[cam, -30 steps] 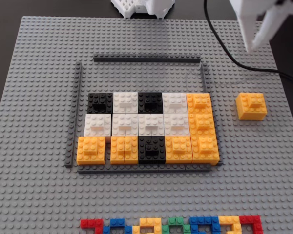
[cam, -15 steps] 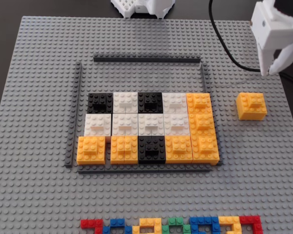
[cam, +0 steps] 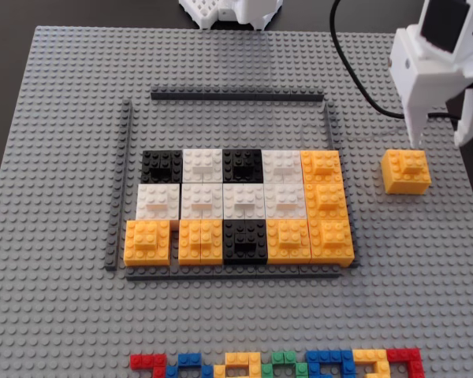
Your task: Grab the cube and place it into the grid
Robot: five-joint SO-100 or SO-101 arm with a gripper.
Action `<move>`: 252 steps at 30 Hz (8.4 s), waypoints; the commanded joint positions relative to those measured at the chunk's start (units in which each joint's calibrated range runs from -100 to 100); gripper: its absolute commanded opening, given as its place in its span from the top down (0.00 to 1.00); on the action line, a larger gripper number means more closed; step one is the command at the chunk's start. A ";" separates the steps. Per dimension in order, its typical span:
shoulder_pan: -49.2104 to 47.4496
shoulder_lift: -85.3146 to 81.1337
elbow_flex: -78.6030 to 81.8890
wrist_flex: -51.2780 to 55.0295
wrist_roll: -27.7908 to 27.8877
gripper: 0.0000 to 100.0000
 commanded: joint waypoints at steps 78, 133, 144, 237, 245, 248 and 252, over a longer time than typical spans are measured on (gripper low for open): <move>0.38 -0.44 2.68 -1.20 -0.59 1.00; 25.94 -57.97 51.71 -4.28 13.28 1.00; 28.15 -61.32 60.31 -5.50 14.21 1.00; 11.28 -39.65 55.42 -12.04 7.91 1.00; 10.69 -37.93 55.78 -13.22 7.67 1.00; 10.84 -37.50 56.06 -13.56 7.91 1.00; 11.36 -37.33 56.78 -14.00 8.16 1.00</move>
